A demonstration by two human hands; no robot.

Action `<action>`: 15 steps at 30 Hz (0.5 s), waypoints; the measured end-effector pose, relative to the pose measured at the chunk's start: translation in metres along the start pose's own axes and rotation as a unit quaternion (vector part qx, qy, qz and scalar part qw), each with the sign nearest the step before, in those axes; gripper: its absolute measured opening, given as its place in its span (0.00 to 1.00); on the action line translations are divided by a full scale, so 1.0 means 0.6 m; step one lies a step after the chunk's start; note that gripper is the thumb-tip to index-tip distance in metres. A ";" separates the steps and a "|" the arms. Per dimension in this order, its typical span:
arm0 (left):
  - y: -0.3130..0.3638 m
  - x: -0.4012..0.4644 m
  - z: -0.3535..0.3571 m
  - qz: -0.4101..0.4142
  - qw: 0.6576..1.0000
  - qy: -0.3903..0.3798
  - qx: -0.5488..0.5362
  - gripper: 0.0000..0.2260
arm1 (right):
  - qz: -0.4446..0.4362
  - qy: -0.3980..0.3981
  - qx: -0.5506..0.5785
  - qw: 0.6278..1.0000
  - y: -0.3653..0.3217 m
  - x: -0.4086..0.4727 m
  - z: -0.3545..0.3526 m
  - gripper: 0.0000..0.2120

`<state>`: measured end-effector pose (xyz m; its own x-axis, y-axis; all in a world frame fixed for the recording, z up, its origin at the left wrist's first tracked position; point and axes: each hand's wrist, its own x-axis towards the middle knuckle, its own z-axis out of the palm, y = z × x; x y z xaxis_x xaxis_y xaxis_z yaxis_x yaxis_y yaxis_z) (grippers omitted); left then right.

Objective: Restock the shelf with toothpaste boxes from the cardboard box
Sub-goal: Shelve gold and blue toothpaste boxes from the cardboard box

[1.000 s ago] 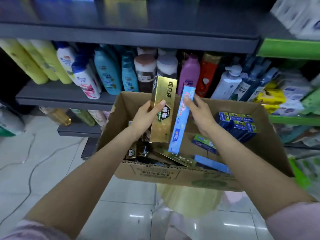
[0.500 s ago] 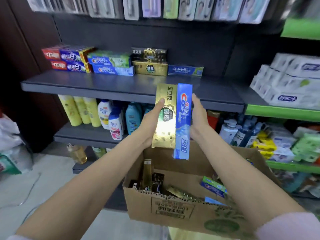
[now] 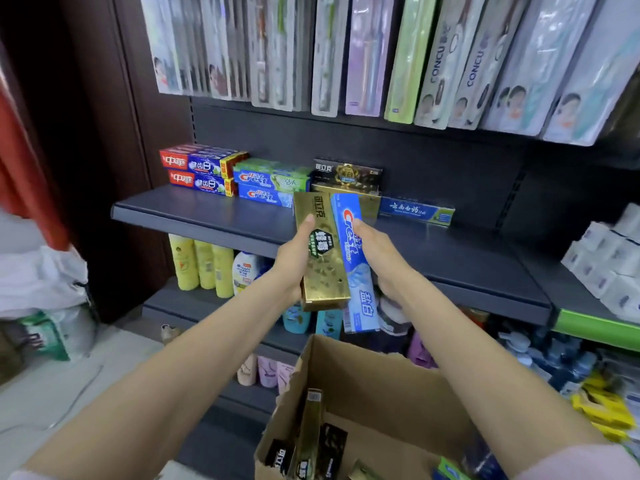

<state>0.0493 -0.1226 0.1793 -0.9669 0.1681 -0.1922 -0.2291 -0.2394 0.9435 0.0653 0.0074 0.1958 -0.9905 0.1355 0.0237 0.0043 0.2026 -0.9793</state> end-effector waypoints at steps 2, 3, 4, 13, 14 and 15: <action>0.017 0.013 -0.021 -0.001 1.000 0.009 -0.016 0.25 | 0.035 -0.016 0.025 0.999 -0.016 0.021 0.020 0.12; 0.025 0.025 -0.035 0.005 1.000 0.013 -0.020 0.28 | 0.040 -0.027 0.046 0.998 -0.022 0.037 0.032 0.11; 0.036 0.036 -0.049 0.014 1.000 0.018 -0.017 0.32 | 0.035 -0.037 0.062 0.997 -0.028 0.053 0.044 0.11; 0.162 0.179 -0.214 0.204 0.900 0.150 0.355 0.30 | -0.154 0.004 -0.181 0.971 -0.071 0.226 0.142 0.16; 0.177 0.196 -0.228 0.212 0.879 0.154 0.398 0.28 | -0.172 0.002 -0.255 0.951 -0.078 0.245 0.156 0.17; 0.192 0.213 -0.242 0.226 0.856 0.157 0.437 0.28 | -0.188 -0.003 -0.316 0.930 -0.083 0.264 0.170 0.17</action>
<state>-0.1169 -0.2673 0.2243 -0.9487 -0.0516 0.3118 0.2148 0.6184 0.7559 -0.1061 -0.0803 0.2279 -0.9389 -0.0662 0.3378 -0.2651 0.7648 -0.5871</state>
